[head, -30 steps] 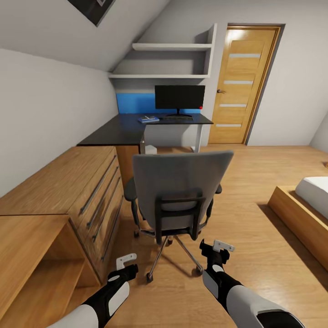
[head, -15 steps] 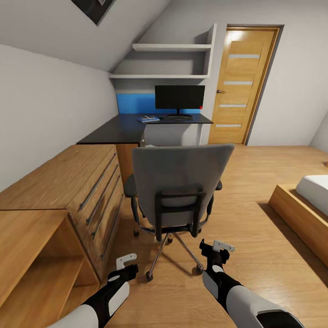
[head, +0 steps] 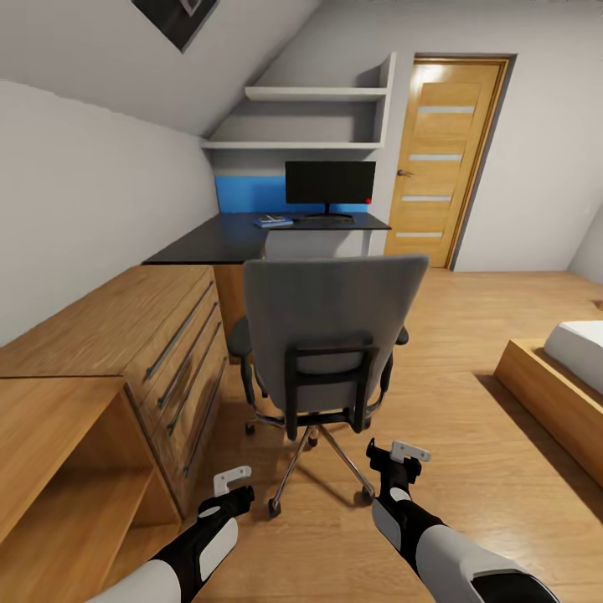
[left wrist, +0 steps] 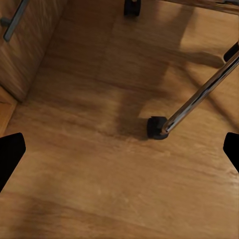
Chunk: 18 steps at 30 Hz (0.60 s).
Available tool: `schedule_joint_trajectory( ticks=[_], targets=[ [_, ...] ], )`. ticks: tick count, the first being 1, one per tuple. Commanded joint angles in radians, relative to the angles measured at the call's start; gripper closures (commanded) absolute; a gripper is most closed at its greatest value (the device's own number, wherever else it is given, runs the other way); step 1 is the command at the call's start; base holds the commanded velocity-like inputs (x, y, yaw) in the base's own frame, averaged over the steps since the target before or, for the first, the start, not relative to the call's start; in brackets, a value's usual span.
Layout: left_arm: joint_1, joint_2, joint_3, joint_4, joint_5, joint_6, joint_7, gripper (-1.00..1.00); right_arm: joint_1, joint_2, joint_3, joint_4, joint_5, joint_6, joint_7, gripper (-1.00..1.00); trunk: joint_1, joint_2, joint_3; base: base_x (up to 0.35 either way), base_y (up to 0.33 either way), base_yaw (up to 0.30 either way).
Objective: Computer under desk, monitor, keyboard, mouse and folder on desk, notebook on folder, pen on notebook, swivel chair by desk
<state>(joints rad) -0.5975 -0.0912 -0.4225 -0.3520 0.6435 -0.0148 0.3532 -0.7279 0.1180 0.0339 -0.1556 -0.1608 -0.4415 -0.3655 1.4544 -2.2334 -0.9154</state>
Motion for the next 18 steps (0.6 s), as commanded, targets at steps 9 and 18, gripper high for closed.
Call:
schedule_joint_trajectory(
  ticks=[9,18],
  targets=[
    [-0.001,0.001,-0.009,-0.001,0.008,-0.002,0.007,-1.0,-0.001,0.0,0.003,0.001,-0.006,-0.007,-0.001,-1.0,0.034,-0.064,-0.015,0.0,0.0,0.0],
    [-0.001,0.002,-0.008,0.0,0.009,-0.001,0.002,-1.0,-0.001,0.0,0.003,0.001,-0.006,-0.007,-0.001,-1.0,0.054,-0.099,-0.021,0.0,0.0,0.0]
  ],
)
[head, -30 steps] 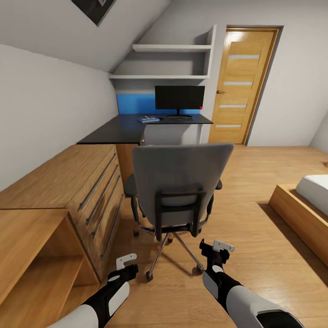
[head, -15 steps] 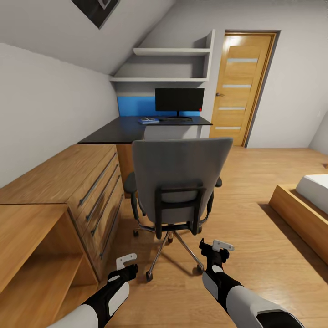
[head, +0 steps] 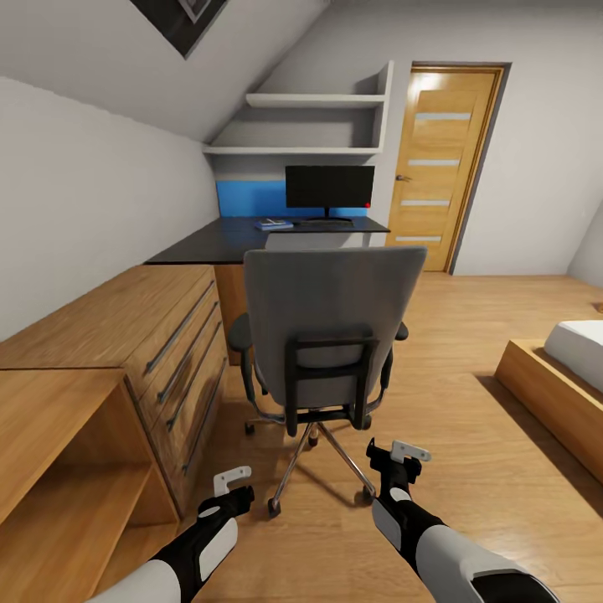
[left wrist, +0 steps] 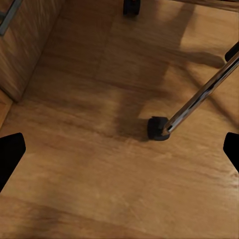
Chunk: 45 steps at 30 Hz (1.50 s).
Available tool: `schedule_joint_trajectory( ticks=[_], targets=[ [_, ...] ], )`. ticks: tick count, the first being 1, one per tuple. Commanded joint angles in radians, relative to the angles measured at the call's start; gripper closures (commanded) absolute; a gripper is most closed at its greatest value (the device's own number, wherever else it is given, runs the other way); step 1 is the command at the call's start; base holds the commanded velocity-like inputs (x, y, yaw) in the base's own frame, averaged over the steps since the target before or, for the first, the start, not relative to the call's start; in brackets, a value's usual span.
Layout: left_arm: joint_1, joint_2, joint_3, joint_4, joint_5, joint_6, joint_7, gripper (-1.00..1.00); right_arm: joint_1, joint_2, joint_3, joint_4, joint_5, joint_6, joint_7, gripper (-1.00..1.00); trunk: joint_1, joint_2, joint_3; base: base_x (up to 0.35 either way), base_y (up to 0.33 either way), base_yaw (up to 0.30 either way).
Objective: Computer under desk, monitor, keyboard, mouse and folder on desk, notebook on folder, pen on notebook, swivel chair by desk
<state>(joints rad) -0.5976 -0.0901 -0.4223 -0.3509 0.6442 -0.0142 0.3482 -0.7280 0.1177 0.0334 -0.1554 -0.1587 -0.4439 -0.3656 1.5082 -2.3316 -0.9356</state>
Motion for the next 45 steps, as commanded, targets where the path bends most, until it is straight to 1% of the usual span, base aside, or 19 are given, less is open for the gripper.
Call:
schedule_joint_trajectory(
  ticks=[1,7,27,30,37,39,45],
  targets=[
    [-0.001,0.001,-0.008,-0.001,0.009,-0.001,0.007,-1.0,-0.001,0.0,0.004,0.001,-0.009,-0.005,-0.001,-1.0,0.0,0.0,-0.001,0.0,0.0,0.0],
    [-0.001,0.001,-0.008,0.0,0.009,0.0,0.005,-1.0,-0.001,0.0,0.004,0.001,-0.009,-0.005,-0.001,-1.0,0.0,0.0,0.004,0.0,0.0,0.0],
    [-0.001,0.001,-0.009,0.0,0.009,0.0,0.007,-1.0,-0.001,0.001,0.005,0.001,-0.006,-0.016,-0.001,-1.0,0.0,0.0,0.034,0.0,0.0,0.0],
    [-0.001,0.001,-0.009,0.0,0.009,-0.001,0.01,-1.0,-0.001,0.0,0.005,0.001,-0.006,-0.016,-0.001,-1.0,0.011,-0.021,0.026,0.0,0.0,0.0],
    [-0.001,0.001,-0.009,0.0,0.009,-0.001,0.008,-1.0,-0.001,0.0,0.005,0.0,-0.005,-0.016,-0.001,-1.0,0.011,-0.021,0.026,0.0,0.0,0.0],
    [-0.001,0.001,-0.009,0.0,0.009,-0.001,0.01,-1.0,-0.001,0.0,0.005,0.0,-0.005,-0.016,-0.001,-1.0,0.019,-0.035,0.019,0.0,0.0,0.0],
    [-0.001,0.001,-0.01,-0.002,0.008,-0.001,0.004,-1.0,-0.001,-0.003,0.004,0.0,-0.005,-0.016,-0.001,-1.0,0.019,-0.035,0.019,0.0,0.0,0.0]
  ],
)
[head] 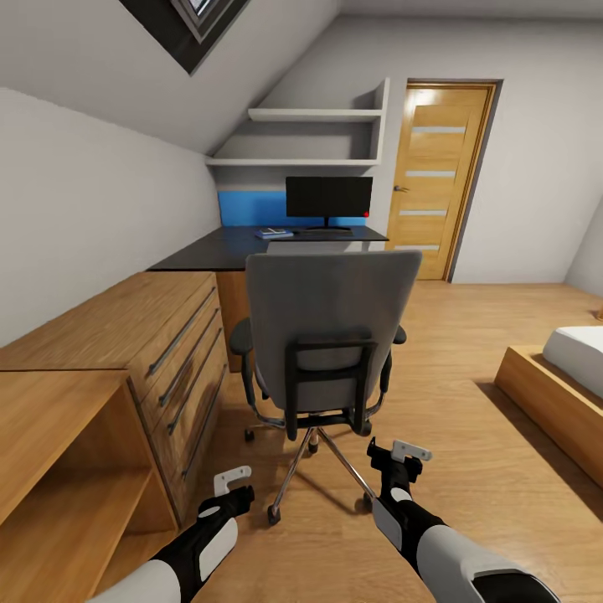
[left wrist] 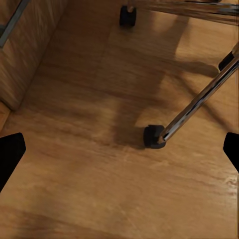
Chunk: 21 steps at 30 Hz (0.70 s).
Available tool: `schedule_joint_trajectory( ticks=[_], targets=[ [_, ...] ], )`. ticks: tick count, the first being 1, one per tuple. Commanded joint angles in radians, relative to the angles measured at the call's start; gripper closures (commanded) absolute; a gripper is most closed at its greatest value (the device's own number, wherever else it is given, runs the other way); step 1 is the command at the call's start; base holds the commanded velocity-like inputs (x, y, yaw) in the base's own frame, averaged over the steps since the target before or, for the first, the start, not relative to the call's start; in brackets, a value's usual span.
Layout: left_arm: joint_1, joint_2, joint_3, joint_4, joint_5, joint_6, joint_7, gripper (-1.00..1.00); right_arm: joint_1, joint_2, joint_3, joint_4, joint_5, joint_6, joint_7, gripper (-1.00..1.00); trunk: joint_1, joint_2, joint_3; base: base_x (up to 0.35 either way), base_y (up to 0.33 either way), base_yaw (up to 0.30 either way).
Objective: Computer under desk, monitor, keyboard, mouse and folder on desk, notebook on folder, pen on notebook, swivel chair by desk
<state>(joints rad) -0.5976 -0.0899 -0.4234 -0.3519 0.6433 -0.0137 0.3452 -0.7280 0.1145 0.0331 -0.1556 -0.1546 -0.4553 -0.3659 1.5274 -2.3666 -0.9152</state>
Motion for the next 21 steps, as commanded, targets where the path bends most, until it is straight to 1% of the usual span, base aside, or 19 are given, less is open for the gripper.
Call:
schedule_joint_trajectory(
  ticks=[1,6,11,12,14,15,16,17,18,19,21],
  targets=[
    [-0.001,0.0,-0.009,-0.001,0.008,-0.001,0.007,-1.0,-0.001,0.0,0.004,0.001,-0.009,-0.005,-0.001,-1.0,0.0,0.0,-0.001,0.0,0.0,0.0],
    [-0.001,-0.002,-0.014,-0.005,0.007,0.001,0.006,-1.0,-0.001,-0.002,0.004,0.001,-0.009,-0.009,-0.001,-1.0,0.0,0.0,-0.001,0.0,0.0,0.0],
    [-0.001,-0.032,-0.021,-0.006,0.007,0.006,0.016,-1.0,-0.001,-0.002,0.007,0.0,-0.009,-0.014,0.0,-1.0,0.0,0.0,-0.001,0.0,0.0,0.0],
    [-0.001,-0.046,-0.022,-0.006,0.006,0.006,0.02,-1.0,-0.001,-0.003,0.007,-0.002,-0.009,-0.014,0.0,-1.0,0.0,0.0,-0.001,0.0,0.0,0.0],
    [-0.001,-0.064,-0.022,-0.013,0.004,0.008,0.034,-1.0,-0.001,-0.006,0.006,-0.008,-0.009,-0.013,0.001,-1.0,0.0,0.0,-0.001,0.0,0.0,0.0],
    [-0.001,-0.068,-0.023,-0.018,0.004,0.009,0.042,-1.0,-0.001,-0.009,0.006,-0.01,-0.009,-0.012,0.0,-1.0,0.0,0.0,-0.001,0.0,0.0,0.0],
    [-0.003,-0.085,-0.024,-0.055,0.003,0.031,0.094,-1.0,-0.004,-0.027,0.006,-0.016,-0.009,-0.007,0.001,-1.0,0.0,0.0,-0.001,0.0,0.0,0.0],
    [-0.008,-0.085,-0.024,-0.076,0.003,0.059,0.123,-1.0,-0.006,-0.035,0.006,-0.018,-0.009,-0.002,0.001,-1.0,0.0,0.0,-0.001,0.0,0.0,0.0],
    [-0.014,-0.085,-0.024,-0.085,0.003,0.076,0.135,-1.0,-0.008,-0.038,0.006,-0.019,-0.009,0.002,0.001,-1.0,0.0,0.0,-0.001,0.0,0.0,0.0],
    [-0.03,-0.085,-0.024,-0.097,0.003,0.111,0.152,-1.0,-0.018,-0.044,0.006,-0.02,-0.009,0.012,0.005,-1.0,0.0,0.0,-0.001,0.0,0.0,0.0],
    [-0.064,-0.085,-0.023,-0.11,0.003,0.159,0.169,-1.0,-0.053,-0.059,0.007,-0.021,-0.008,0.038,0.036,-1.0,0.0,0.0,-0.001,0.0,0.0,0.0]
  ],
)
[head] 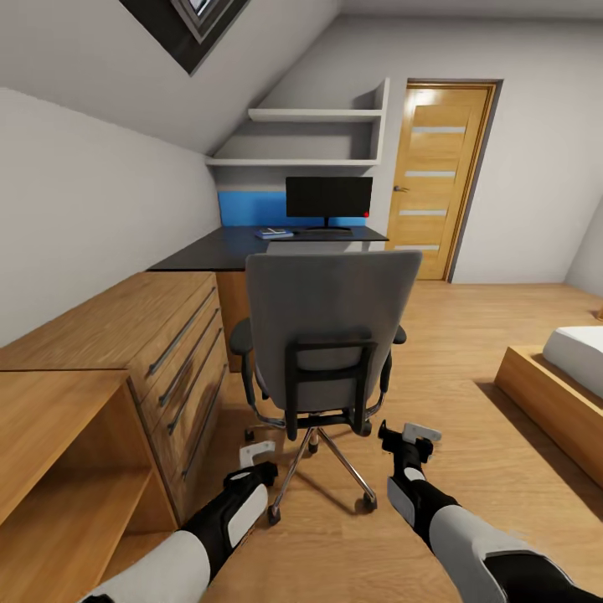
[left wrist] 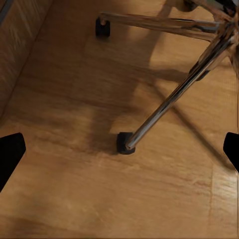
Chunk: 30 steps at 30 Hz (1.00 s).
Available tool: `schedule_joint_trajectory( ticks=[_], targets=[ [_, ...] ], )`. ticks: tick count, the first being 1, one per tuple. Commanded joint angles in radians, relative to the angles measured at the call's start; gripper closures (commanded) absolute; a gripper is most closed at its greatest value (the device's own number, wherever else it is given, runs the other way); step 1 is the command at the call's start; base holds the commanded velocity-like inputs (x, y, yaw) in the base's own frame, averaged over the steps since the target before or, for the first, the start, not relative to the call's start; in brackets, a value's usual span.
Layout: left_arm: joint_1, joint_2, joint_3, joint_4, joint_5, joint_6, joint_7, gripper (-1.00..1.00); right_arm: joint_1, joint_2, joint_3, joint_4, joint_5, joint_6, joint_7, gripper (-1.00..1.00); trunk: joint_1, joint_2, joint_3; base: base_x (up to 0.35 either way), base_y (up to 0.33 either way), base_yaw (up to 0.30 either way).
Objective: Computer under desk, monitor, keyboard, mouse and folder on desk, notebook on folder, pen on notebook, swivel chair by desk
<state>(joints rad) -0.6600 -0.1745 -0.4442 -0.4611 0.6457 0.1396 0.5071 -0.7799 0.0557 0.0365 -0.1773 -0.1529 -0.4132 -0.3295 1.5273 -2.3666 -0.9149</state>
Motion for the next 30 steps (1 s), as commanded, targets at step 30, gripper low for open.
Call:
schedule_joint_trajectory(
  ticks=[30],
  targets=[
    [-0.03,0.0,-0.121,0.184,-0.06,-0.368,-0.103,-1.0,-0.048,-0.042,0.0,0.016,0.093,0.045,0.208,-1.0,0.0,0.0,-0.001,0.0,0.0,0.0]
  ],
)
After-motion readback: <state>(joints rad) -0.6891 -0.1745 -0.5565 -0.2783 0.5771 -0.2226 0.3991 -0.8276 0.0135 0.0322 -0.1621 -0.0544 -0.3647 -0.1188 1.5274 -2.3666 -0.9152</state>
